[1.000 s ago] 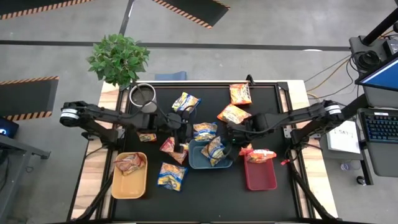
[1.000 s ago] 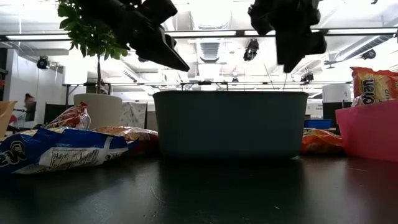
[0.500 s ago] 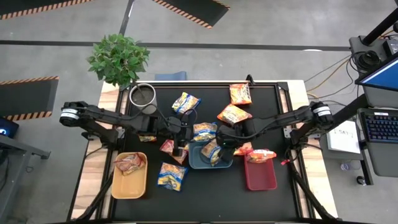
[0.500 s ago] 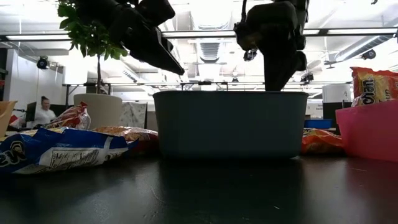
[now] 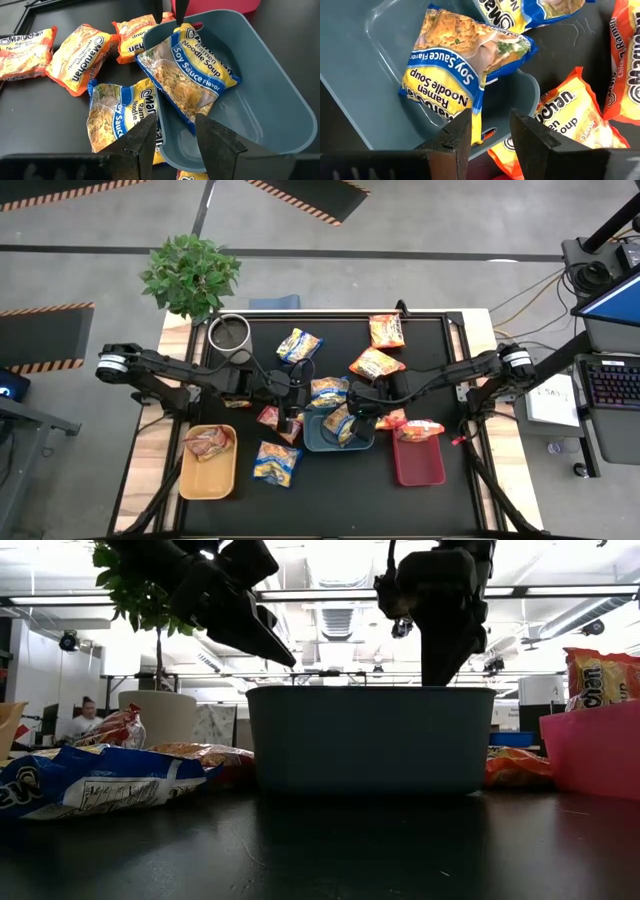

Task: Sort Maruchan noodles
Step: Adjust the blue noodle pack

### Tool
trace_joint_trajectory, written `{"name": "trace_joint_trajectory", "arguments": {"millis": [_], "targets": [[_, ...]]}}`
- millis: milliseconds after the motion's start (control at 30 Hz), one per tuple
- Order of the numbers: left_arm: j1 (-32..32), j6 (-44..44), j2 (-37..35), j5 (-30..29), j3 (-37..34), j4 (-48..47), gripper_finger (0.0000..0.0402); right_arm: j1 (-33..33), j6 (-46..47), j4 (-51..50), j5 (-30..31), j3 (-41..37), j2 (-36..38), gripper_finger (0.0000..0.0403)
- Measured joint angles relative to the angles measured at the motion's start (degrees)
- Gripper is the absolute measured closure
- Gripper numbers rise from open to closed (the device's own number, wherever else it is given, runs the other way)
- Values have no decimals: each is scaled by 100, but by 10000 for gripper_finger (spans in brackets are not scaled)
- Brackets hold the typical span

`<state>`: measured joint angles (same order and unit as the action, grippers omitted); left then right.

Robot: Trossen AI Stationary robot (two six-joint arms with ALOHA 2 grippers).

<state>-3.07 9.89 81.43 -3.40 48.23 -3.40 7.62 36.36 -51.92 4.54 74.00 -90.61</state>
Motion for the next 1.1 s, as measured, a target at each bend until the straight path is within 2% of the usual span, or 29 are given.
{"name": "trace_joint_trajectory", "arguments": {"millis": [1100], "targets": [[0, -11, 2, 0, -42, 35, 281, -2, 209, 448, 147, -132, -34, 282]]}}
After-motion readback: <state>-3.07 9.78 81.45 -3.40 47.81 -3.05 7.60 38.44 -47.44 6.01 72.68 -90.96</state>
